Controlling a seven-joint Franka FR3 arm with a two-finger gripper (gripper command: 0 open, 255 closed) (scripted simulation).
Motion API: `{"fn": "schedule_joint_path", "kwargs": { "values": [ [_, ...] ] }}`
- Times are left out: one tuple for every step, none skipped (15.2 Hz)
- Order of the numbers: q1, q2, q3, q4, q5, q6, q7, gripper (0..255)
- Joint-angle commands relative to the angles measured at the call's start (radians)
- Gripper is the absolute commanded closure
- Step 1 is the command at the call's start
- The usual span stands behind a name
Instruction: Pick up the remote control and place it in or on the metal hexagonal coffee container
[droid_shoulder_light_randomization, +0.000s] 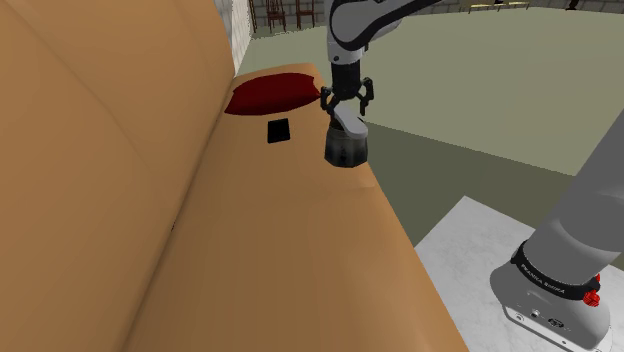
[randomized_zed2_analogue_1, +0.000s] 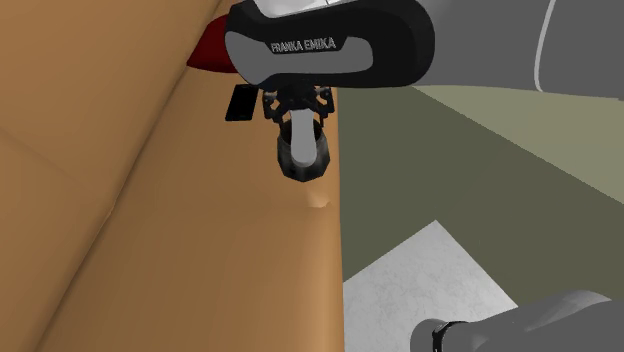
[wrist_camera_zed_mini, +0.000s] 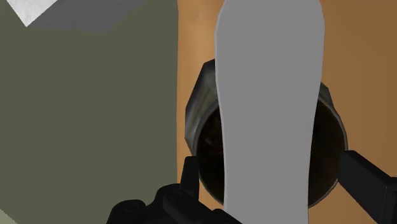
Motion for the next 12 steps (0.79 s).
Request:
{"fn": "schedule_joint_path", "kwargs": {
  "values": [
    [0.001, -0.005, 0.001, 0.028, 0.002, -0.033, -0.002, 0],
    [0.002, -0.009, 0.002, 0.057, 0.004, -0.066, -0.003, 0],
    [0.003, -0.011, 0.003, 0.088, 0.005, -0.099, -0.004, 0],
    [0.004, -0.012, 0.004, 0.114, 0.006, -0.126, -0.004, 0],
    [0.004, -0.012, 0.004, 0.114, 0.006, -0.126, -0.004, 0],
    [0.004, -0.012, 0.004, 0.114, 0.006, -0.126, -0.004, 0],
    [0.004, -0.012, 0.004, 0.114, 0.006, -0.126, -0.004, 0],
    [0.004, -0.012, 0.004, 0.114, 0.006, -0.126, -0.004, 0],
    [0.004, -0.012, 0.004, 0.114, 0.006, -0.126, -0.004, 0],
    [0.004, -0.012, 0.004, 0.114, 0.006, -0.126, -0.004, 0],
    [0.004, -0.012, 0.004, 0.114, 0.006, -0.126, -0.004, 0],
    [0.004, -0.012, 0.004, 0.114, 0.006, -0.125, -0.004, 0]
  ]
}}
